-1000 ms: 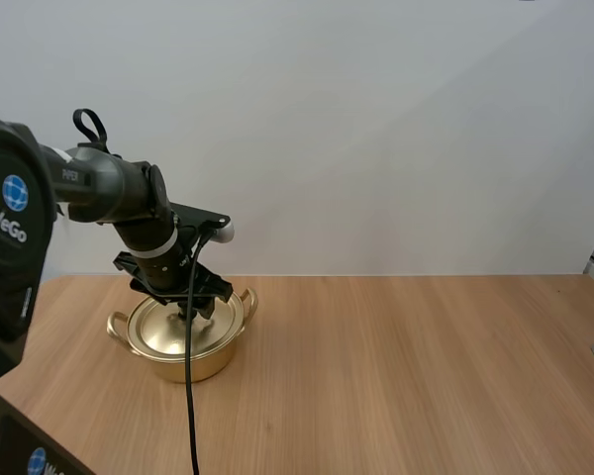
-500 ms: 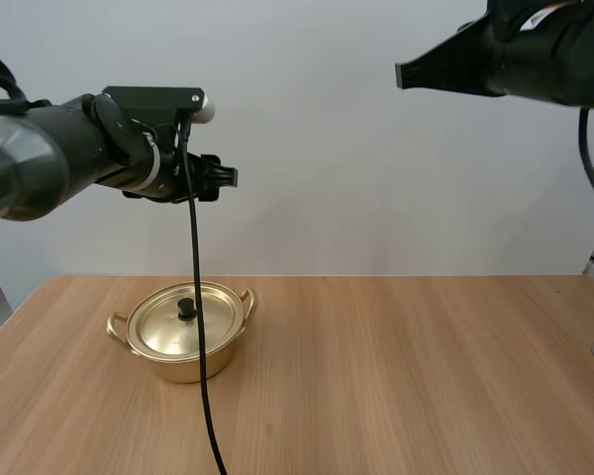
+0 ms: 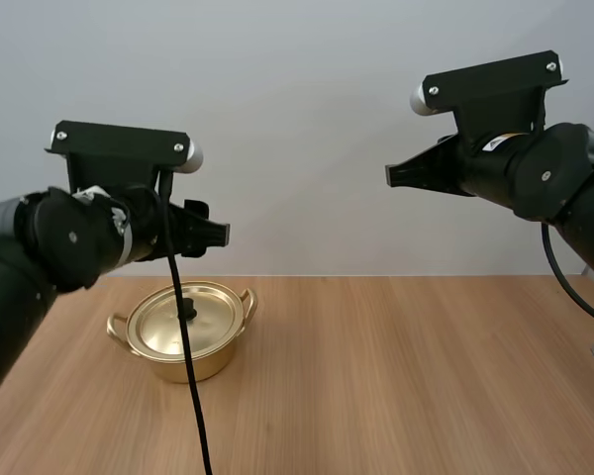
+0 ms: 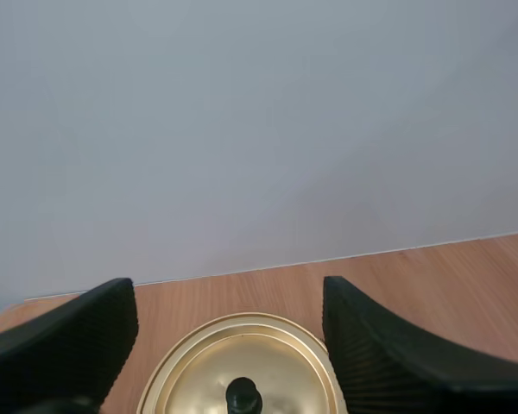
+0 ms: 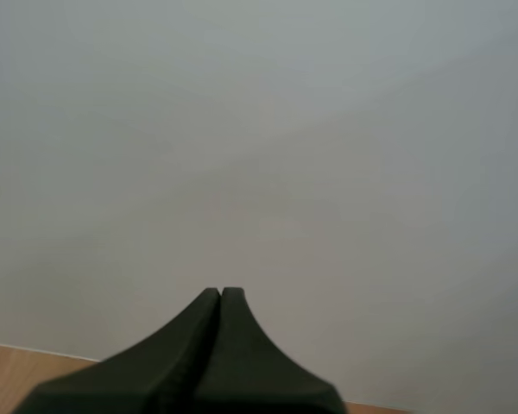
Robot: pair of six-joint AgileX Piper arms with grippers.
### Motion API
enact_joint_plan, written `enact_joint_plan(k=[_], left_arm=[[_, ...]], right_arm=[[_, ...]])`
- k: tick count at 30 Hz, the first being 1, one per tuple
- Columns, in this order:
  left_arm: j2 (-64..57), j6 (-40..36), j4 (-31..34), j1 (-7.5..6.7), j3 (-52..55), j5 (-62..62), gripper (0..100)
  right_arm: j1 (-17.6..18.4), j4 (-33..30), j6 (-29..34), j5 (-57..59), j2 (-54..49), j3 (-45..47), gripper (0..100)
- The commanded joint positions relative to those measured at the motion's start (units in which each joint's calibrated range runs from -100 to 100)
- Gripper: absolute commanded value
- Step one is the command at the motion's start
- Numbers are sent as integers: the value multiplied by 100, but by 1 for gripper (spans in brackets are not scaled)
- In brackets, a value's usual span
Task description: Open the pot, put the car inside, and close it
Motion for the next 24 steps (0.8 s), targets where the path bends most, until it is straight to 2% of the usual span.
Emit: enact_joint_plan(k=[1, 5, 10, 15, 18, 21, 24], left_arm=[[-3615, -108, 28, 2, 454, -110, 100], [-3907, -119, 554, 2, 1305, -786, 100], [-3907, -487, 869, -22, 2265, -806, 100], [-3907, -441, 1215, -22, 2659, -929, 99], [-3907, -535, 1259, -38, 2920, -929, 81], [-3907, -762, 1259, -38, 3037, -843, 67], [-3907, -1040, 1259, -53, 3090, -708, 64]], right_arm=[[-1, -18, -3, 229, -20, 44, 0], [-1, -18, -3, 357, -195, 250, 0], [-1, -18, -3, 424, -539, 470, 0], [-1, -18, -3, 1020, -909, 484, 0], [-1, -18, -3, 1307, -1090, 484, 0], [-1, -6, 15, 1435, -1192, 484, 0], [-1, 23, 27, 1614, -1267, 484, 0]])
